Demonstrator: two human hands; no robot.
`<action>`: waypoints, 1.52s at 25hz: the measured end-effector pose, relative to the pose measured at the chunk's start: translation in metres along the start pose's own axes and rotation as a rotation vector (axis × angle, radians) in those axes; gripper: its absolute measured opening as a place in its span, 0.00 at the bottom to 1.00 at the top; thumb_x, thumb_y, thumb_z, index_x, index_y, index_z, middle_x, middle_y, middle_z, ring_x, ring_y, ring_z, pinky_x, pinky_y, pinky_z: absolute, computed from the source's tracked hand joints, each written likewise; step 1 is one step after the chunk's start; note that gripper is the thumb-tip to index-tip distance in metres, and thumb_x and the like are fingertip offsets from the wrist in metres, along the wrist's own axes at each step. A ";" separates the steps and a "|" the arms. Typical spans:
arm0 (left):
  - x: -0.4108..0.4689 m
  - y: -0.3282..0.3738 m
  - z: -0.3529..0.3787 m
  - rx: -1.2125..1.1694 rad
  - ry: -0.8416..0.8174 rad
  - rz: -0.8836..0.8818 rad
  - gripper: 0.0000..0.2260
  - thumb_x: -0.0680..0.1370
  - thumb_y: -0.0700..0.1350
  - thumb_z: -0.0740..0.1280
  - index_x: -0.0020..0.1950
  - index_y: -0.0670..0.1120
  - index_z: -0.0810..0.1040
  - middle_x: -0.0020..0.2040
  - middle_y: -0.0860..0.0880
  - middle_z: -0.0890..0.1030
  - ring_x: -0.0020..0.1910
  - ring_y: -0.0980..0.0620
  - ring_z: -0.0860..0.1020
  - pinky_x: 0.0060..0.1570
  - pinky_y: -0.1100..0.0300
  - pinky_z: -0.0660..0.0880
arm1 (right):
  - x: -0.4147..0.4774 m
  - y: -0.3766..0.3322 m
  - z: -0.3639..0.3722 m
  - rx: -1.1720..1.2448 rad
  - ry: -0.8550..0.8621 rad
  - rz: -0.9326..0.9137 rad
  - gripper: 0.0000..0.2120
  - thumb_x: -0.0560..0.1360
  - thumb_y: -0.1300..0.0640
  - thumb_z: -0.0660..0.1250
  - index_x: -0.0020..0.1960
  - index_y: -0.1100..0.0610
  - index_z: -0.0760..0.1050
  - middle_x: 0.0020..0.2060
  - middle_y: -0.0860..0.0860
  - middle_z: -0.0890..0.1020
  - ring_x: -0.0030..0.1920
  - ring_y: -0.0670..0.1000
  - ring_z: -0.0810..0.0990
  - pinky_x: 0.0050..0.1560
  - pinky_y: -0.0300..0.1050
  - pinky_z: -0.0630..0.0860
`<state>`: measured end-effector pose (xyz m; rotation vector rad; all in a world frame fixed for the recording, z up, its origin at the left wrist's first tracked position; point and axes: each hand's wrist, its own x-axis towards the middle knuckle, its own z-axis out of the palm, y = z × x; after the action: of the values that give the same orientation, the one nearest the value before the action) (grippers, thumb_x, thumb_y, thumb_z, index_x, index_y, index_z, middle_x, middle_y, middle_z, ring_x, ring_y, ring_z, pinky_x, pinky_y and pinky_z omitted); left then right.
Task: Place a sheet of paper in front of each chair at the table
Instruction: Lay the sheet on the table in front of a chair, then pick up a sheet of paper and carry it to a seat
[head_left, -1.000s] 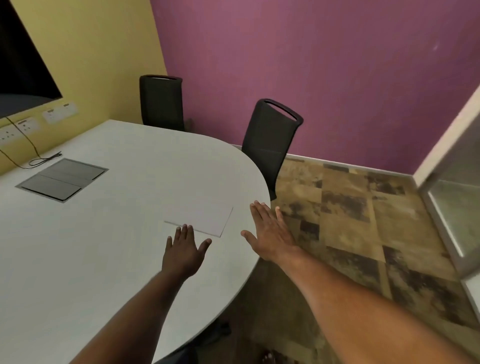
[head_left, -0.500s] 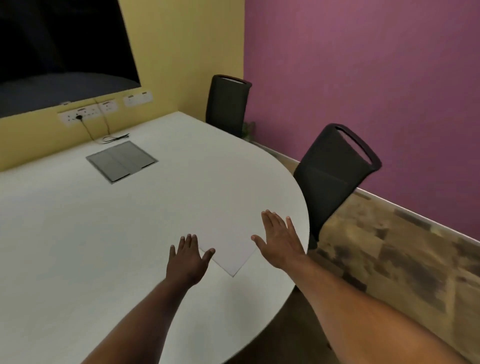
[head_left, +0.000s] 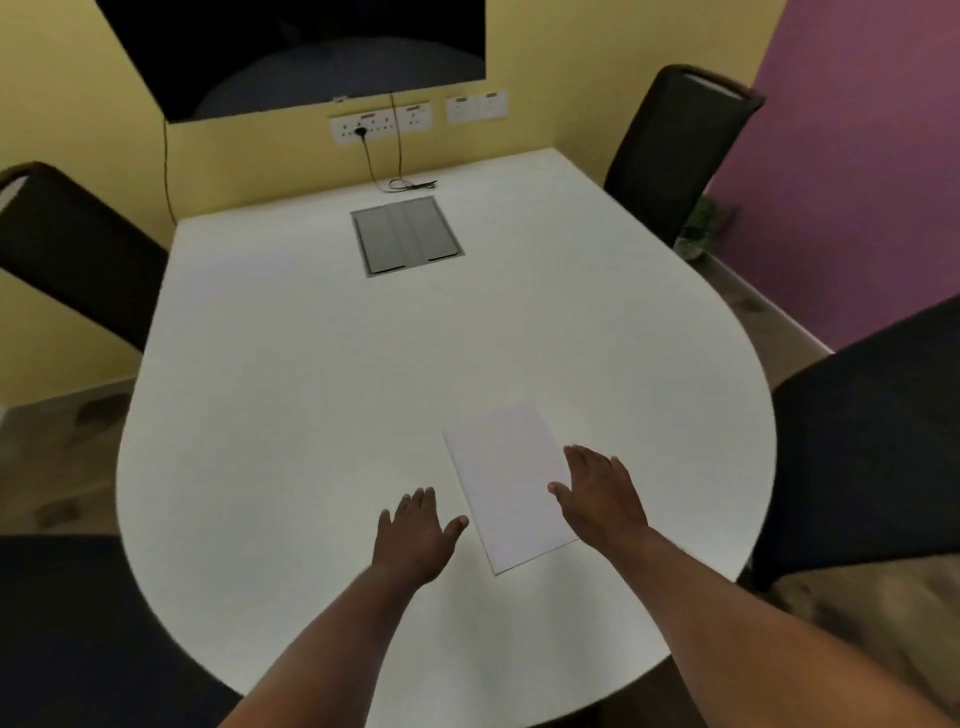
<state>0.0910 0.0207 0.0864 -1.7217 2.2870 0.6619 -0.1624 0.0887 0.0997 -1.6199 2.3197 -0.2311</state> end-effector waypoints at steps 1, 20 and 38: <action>0.002 0.006 0.008 -0.010 -0.008 -0.036 0.36 0.82 0.64 0.52 0.82 0.44 0.53 0.83 0.45 0.55 0.82 0.47 0.53 0.78 0.46 0.53 | 0.010 0.007 0.006 0.007 -0.019 -0.022 0.28 0.82 0.45 0.58 0.78 0.55 0.59 0.77 0.52 0.66 0.78 0.51 0.61 0.79 0.53 0.51; 0.096 0.073 0.083 -0.695 -0.039 -0.645 0.26 0.77 0.52 0.70 0.73 0.43 0.71 0.70 0.44 0.76 0.69 0.43 0.75 0.64 0.54 0.70 | 0.092 0.060 0.099 0.086 -0.216 0.204 0.23 0.80 0.53 0.64 0.73 0.59 0.64 0.67 0.56 0.73 0.65 0.59 0.73 0.59 0.53 0.73; 0.102 0.076 0.079 -0.778 0.053 -0.686 0.11 0.77 0.51 0.71 0.56 0.49 0.86 0.54 0.48 0.87 0.53 0.44 0.83 0.54 0.55 0.78 | 0.115 0.077 0.088 0.222 -0.154 0.472 0.12 0.77 0.60 0.63 0.59 0.55 0.78 0.54 0.53 0.84 0.54 0.58 0.81 0.58 0.49 0.75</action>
<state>-0.0202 -0.0133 -0.0081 -2.6516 1.3221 1.4332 -0.2381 0.0115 -0.0241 -0.9207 2.3758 -0.2358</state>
